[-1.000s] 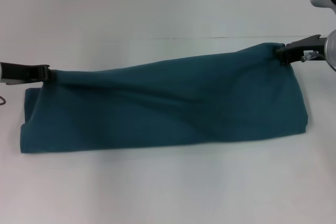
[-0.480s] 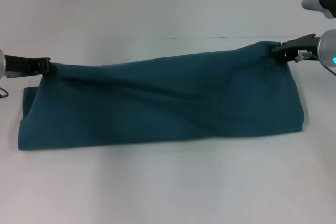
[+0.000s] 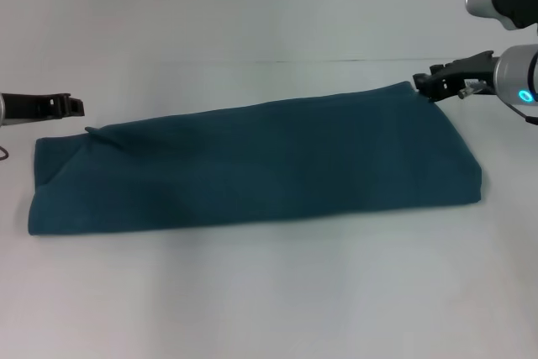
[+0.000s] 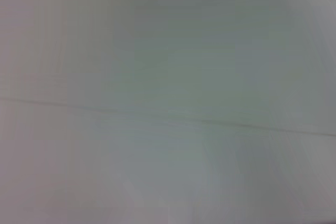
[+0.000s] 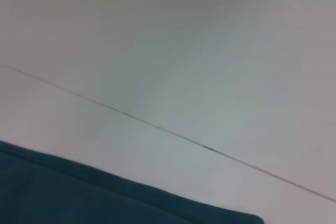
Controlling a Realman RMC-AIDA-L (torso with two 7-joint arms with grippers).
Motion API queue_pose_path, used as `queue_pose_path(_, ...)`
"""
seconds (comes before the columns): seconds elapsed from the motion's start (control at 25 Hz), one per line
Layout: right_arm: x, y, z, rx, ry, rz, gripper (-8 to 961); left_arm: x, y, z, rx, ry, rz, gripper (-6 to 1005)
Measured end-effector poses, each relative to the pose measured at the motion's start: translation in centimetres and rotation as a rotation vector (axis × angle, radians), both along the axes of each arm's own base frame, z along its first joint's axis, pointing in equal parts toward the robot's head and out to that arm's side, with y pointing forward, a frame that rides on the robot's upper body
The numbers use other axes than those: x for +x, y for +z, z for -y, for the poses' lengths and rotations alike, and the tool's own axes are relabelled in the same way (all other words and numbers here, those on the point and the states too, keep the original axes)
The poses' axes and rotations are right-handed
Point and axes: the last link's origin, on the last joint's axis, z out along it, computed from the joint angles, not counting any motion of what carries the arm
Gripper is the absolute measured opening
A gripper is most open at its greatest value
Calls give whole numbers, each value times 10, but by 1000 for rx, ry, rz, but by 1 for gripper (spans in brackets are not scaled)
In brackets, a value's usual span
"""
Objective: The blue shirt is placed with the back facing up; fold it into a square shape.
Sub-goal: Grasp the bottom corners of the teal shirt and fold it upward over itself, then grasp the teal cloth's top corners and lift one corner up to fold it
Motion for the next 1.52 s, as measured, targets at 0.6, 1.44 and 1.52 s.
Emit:
queue_pose_path(0.6,-8,1,3,-48,26,21,607,-5,27,30,-63,88,73,727)
queue_pose_path(1.44,-44,9,4,-45,171,106,923,-39,33,116,-206,484,503,933)
queue_pose_path(1.52,-44,8,5,-50,172,107,923,-39,26,114,-202,485,519,933)
